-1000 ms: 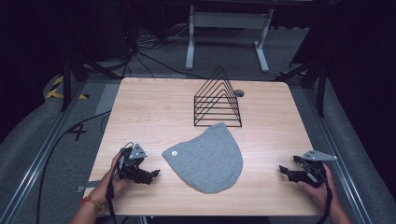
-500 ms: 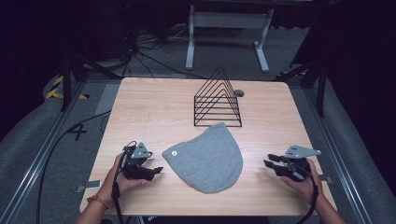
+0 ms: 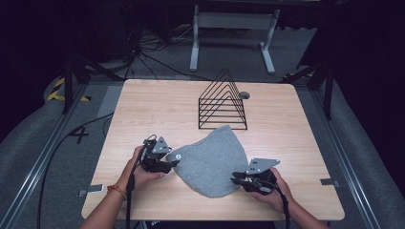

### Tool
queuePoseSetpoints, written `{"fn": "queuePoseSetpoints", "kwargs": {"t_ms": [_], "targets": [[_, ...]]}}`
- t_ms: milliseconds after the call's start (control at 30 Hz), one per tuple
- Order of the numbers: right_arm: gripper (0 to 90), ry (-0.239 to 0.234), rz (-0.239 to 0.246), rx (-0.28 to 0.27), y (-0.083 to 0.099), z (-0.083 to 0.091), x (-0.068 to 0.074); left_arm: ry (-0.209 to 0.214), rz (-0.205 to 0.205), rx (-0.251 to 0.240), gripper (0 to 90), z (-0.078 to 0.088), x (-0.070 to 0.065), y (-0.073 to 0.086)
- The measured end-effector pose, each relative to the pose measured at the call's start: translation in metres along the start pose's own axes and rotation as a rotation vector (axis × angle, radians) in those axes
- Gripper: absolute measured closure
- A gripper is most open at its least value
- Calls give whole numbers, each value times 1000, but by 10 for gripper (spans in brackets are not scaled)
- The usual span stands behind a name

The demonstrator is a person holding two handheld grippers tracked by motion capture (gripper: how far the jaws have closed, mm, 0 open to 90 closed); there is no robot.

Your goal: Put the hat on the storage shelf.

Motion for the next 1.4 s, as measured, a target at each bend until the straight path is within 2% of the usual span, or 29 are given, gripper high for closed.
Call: {"fn": "queuePoseSetpoints", "kwargs": {"t_ms": [100, 133, 167, 233, 267, 300, 433, 533, 567, 600, 633, 667, 700, 733, 767, 900, 933, 967, 1000, 1033, 1100, 1200, 1233, 1300, 1400], "targets": [[760, -8, 12, 9, 1, -4, 4, 12, -8, 21, 459, -4, -1, 2], [756, -12, 6, 21, 3, -6, 5, 30, -3, 27, 466, -5, -3, 2], [750, -8, 6, 37, 7, -8, 4, 37, 0, 14, 478, -6, -4, 2], [750, -11, 6, 42, 10, -9, 4, 57, 1, 20, 488, -6, -6, 3], [749, -12, -3, 42, 12, -7, 3, 83, -6, 25, 507, -6, -12, 3], [749, -12, -3, 42, 12, -7, 3, 83, -6, 25, 507, -6, -12, 3], [752, -1, -27, 55, 20, 1, -6, 133, -56, 56, 513, -8, -34, 3], [752, 40, -55, 71, 26, 7, -19, 164, -79, 72, 523, -10, -48, 2], [752, 40, -55, 71, 26, 7, -19, 164, -79, 72, 524, -10, -48, 2], [752, 77, -72, 84, 30, 11, -30, 170, -85, 73, 527, -11, -53, 1], [752, 77, -72, 84, 30, 11, -30, 179, -86, 74, 527, -13, -58, 0], [755, 98, -93, 86, 33, 12, -39, 203, -101, 85, 528, -15, -68, -3], [757, 103, -103, 89, 34, 13, -43, 203, -101, 85, 532, -15, -68, -3], [759, 115, -101, 93, 35, 12, -47, 227, -117, 91, 536, -20, -78, -7], [759, 115, -101, 93, 35, 12, -47, 227, -117, 91, 536, -20, -78, -7], [764, 155, -96, 117, 33, 9, -64, 265, -158, 114, 544, -28, -96, -15], [764, 155, -96, 117, 33, 9, -64, 278, -167, 124, 544, -30, -100, -17], [764, 164, -101, 121, 32, 8, -67, 284, -161, 124, 544, -32, -104, -19], [764, 171, -104, 120, 32, 7, -71, 303, -182, 123, 544, -36, -110, -22], [764, 184, -104, 121, 31, 6, -76, 312, -186, 123, 540, -38, -113, -24], [763, 202, -100, 126, 30, 4, -81, 313, -192, 129, 525, -42, -119, -28], [774, 229, -89, 125, 29, 1, -87, 315, -237, 149, 513, -49, -127, -34], [779, 239, -82, 121, 28, 0, -90, 316, -233, 147, 512, -51, -129, -36], [783, 245, -88, 116, 27, -2, -93, 346, -236, 142, 513, -56, -134, -40], [781, 270, -97, 115, 27, -5, -100, 365, -247, 132, 514, -62, -139, -46]]}}
Point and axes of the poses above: each handheld gripper's, and its own axes: z roughly backward along the jaws, y roughly out of its underside, x roughly to its left, the point moved 6 cm from there along -z, roughly forward along the jaws, and after that the axes turned 11 degrees about y, right-handed, at the moved point
